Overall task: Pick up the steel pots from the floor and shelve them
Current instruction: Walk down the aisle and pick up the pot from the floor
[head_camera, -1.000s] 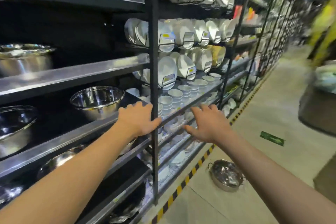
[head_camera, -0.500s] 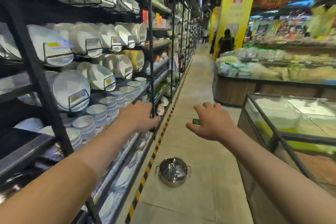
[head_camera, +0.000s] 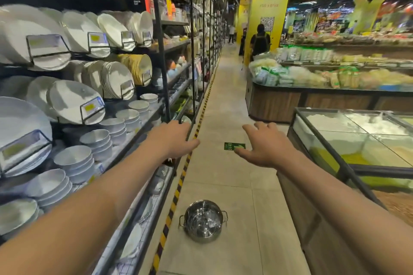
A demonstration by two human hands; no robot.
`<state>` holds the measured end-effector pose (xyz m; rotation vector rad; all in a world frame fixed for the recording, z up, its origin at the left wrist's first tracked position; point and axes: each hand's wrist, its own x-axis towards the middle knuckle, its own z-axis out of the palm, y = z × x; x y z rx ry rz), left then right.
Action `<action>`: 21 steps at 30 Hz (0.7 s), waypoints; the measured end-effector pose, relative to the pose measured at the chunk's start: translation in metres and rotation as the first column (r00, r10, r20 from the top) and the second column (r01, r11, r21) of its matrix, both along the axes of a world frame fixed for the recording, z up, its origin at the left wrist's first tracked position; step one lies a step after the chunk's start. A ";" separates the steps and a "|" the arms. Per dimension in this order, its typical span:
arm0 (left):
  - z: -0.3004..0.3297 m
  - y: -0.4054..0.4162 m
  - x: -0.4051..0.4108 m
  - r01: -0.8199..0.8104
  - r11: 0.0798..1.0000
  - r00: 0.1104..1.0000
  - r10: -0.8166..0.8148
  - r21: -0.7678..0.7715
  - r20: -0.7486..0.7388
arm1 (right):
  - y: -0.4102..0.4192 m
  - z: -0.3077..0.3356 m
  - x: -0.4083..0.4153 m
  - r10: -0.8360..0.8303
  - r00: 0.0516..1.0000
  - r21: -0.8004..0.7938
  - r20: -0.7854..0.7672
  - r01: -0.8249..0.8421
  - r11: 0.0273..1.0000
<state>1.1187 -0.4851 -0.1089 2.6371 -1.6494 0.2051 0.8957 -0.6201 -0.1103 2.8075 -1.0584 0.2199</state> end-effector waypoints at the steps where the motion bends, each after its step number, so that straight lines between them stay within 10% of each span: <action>1: -0.003 -0.012 0.016 0.011 1.000 1.000 -0.011 -0.003 -0.002 | -0.010 -0.003 0.012 -0.021 1.000 0.007 -0.008 0.021 1.000; 21: -0.093 -0.263 0.173 0.066 0.991 0.997 -0.059 0.117 -0.056 | -0.249 -0.083 0.152 -0.105 0.993 0.099 -0.061 0.111 0.989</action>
